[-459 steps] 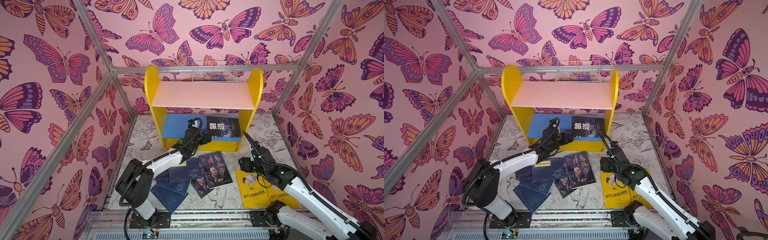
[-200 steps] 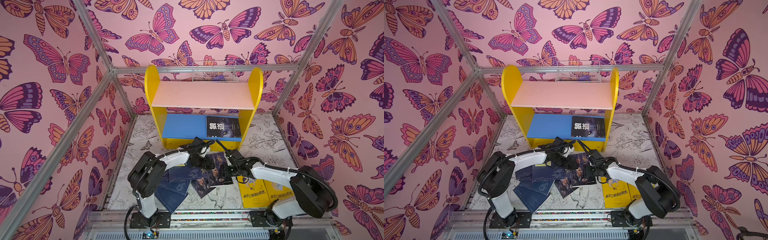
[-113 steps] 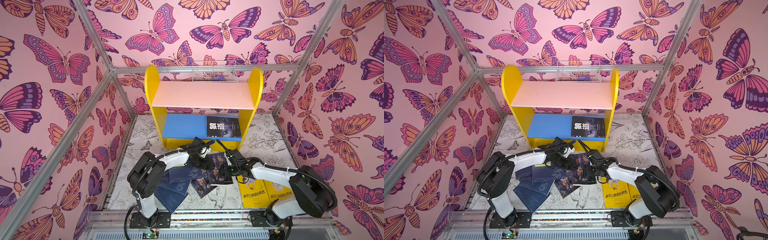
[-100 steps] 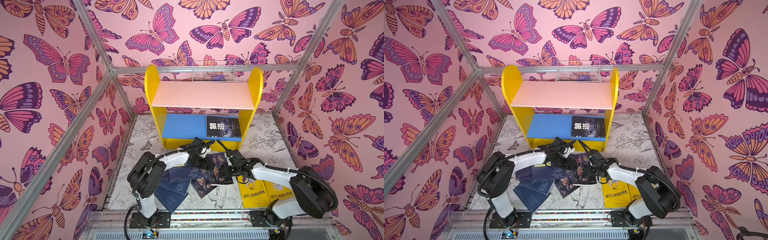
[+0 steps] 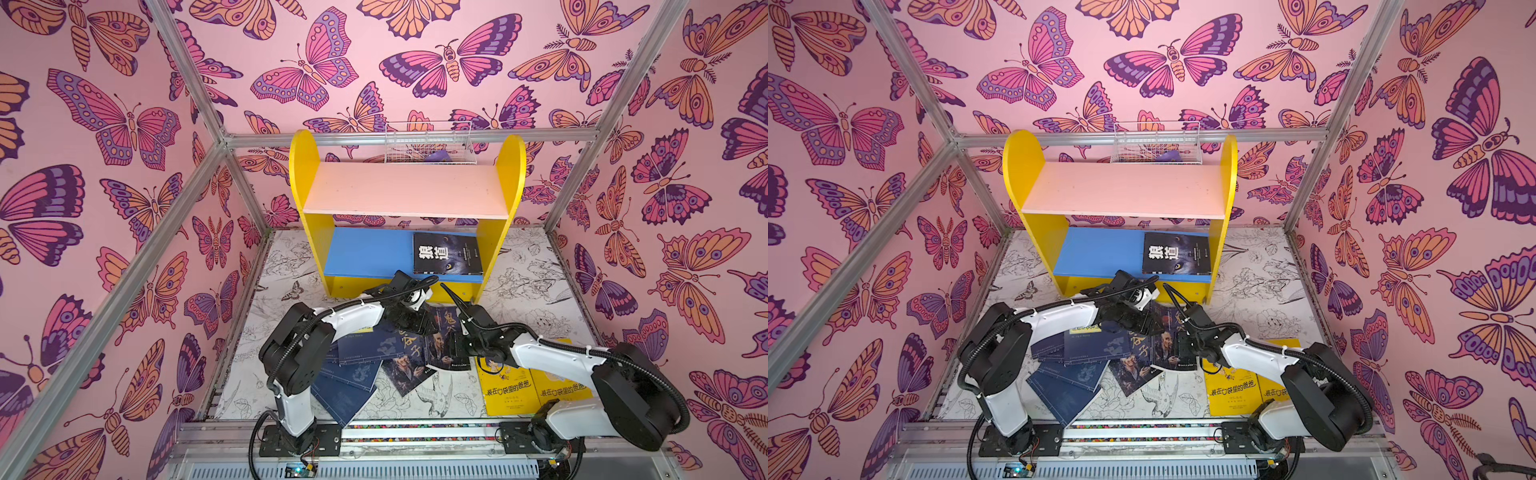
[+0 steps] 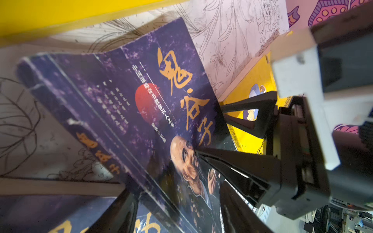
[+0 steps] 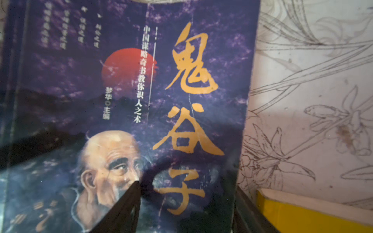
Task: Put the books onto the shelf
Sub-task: 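Grasp the purple book with the left gripper and lift it toward the shelf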
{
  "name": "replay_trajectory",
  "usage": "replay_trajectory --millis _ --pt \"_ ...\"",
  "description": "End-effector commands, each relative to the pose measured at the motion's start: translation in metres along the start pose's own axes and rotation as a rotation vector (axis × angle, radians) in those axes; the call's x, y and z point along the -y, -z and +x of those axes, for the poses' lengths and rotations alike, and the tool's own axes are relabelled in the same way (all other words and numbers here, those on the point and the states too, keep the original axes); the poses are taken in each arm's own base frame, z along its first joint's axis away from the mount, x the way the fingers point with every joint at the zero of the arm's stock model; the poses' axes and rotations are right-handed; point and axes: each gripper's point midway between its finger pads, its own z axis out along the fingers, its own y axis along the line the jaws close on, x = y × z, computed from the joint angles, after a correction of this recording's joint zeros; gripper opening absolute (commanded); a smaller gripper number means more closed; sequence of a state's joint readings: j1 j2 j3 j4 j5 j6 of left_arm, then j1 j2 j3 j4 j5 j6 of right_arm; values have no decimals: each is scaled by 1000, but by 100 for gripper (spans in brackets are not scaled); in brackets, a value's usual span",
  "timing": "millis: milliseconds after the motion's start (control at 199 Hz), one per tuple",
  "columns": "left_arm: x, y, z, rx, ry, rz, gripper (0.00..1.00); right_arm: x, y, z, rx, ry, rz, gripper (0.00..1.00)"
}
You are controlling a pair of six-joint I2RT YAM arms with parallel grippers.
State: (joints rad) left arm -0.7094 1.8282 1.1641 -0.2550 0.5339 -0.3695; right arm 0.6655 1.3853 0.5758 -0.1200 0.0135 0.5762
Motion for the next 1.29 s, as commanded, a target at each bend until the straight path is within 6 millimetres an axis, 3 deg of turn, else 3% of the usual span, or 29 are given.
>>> replay_trajectory --millis 0,207,338,519,655,761,882,987,1023,1078,1189,1285 --pt "29 -13 -9 12 -70 111 59 -28 5 -8 44 37 -106 67" --pt "13 -25 -3 7 -40 28 47 -28 10 -11 76 34 -106 67" --pt "17 -23 -1 19 -70 9 21 -25 12 -12 89 28 -100 67" --pt "42 3 5 60 -205 37 0 -21 23 -14 121 21 -89 68" --pt "65 45 13 100 -241 124 0 -10 42 -17 165 27 -50 71" --pt "83 86 13 179 -226 204 0 -4 69 -22 205 66 -51 75" --pt "90 134 -5 350 -161 282 0 -10 108 -36 313 72 -149 78" --pt "85 186 -37 634 -59 338 0 -40 145 -47 402 95 -337 80" --pt "89 213 -47 784 -152 375 0 -58 160 -52 418 91 -443 80" --pt "80 237 -66 922 22 416 0 -78 170 -55 410 85 -549 79" --pt "85 267 -88 1072 73 496 0 -119 185 -61 373 87 -782 77" --pt "80 286 -102 1195 185 622 0 -139 188 -71 373 95 -845 76"
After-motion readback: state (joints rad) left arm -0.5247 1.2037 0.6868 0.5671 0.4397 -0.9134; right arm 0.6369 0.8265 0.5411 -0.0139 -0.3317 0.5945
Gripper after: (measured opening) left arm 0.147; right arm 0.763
